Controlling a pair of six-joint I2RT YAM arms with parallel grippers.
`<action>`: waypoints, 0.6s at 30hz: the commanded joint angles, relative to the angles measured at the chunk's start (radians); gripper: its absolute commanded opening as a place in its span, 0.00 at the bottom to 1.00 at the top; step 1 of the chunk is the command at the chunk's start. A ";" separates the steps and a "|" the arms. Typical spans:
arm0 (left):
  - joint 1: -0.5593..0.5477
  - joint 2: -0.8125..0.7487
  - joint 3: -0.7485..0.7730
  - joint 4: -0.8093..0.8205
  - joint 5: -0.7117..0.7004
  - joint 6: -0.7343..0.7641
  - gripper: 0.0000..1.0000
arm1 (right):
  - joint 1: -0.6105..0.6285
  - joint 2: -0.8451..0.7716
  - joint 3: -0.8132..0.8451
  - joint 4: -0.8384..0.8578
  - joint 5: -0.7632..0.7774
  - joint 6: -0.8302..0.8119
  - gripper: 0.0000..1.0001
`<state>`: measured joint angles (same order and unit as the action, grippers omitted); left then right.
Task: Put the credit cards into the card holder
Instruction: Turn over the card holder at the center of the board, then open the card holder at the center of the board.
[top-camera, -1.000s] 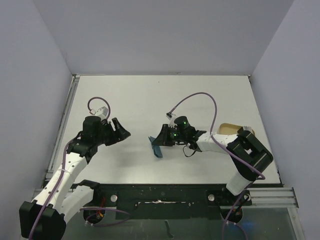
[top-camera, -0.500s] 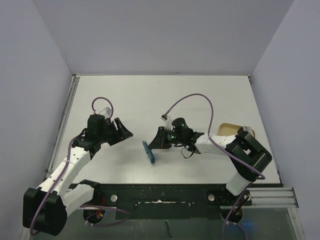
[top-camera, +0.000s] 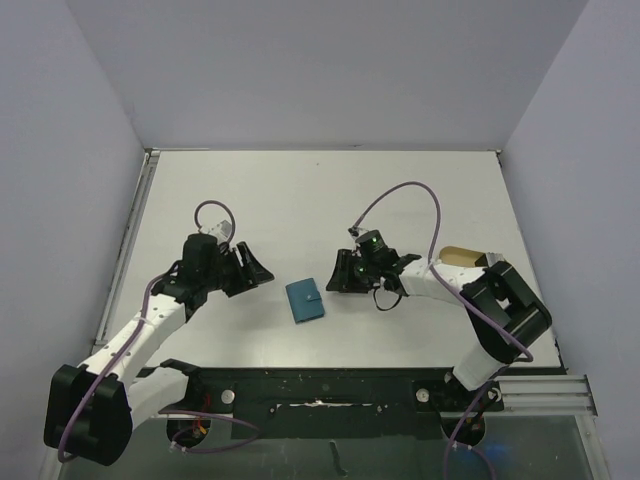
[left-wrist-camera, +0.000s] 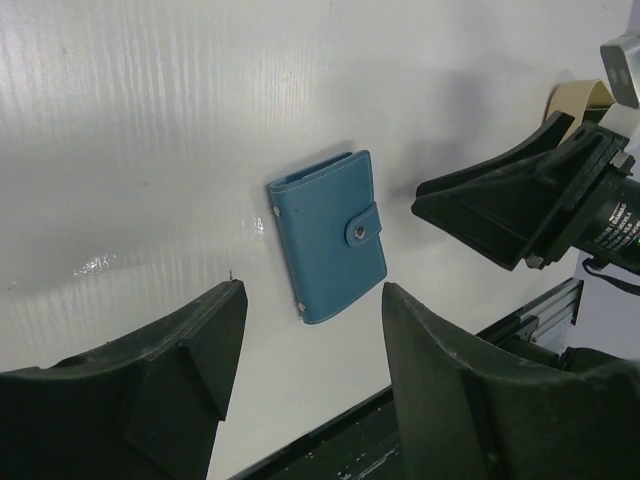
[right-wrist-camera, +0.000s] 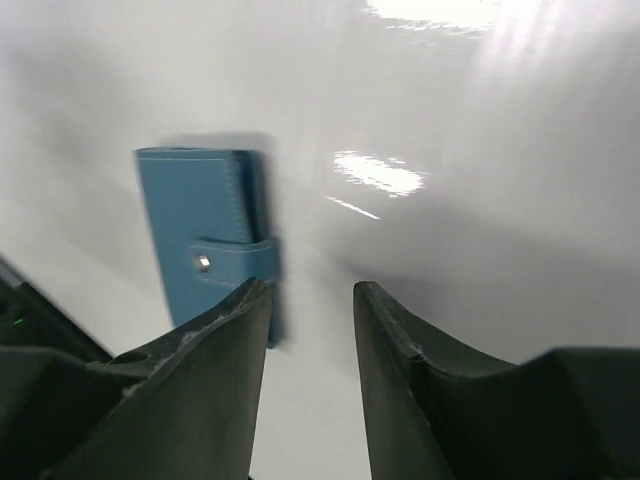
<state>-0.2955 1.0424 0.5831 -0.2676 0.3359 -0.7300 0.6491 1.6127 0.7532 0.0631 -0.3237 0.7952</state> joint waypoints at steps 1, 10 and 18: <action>-0.014 -0.007 -0.006 0.089 0.043 -0.016 0.55 | 0.016 -0.079 0.134 -0.296 0.274 -0.124 0.40; -0.017 -0.084 -0.012 0.053 -0.024 -0.021 0.55 | 0.184 -0.016 0.342 -0.495 0.445 -0.078 0.41; -0.017 -0.194 0.044 -0.081 -0.163 0.020 0.55 | 0.277 0.096 0.455 -0.543 0.493 -0.051 0.41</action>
<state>-0.3073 0.9085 0.5579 -0.3008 0.2581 -0.7425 0.9070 1.6745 1.1507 -0.4286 0.1028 0.7258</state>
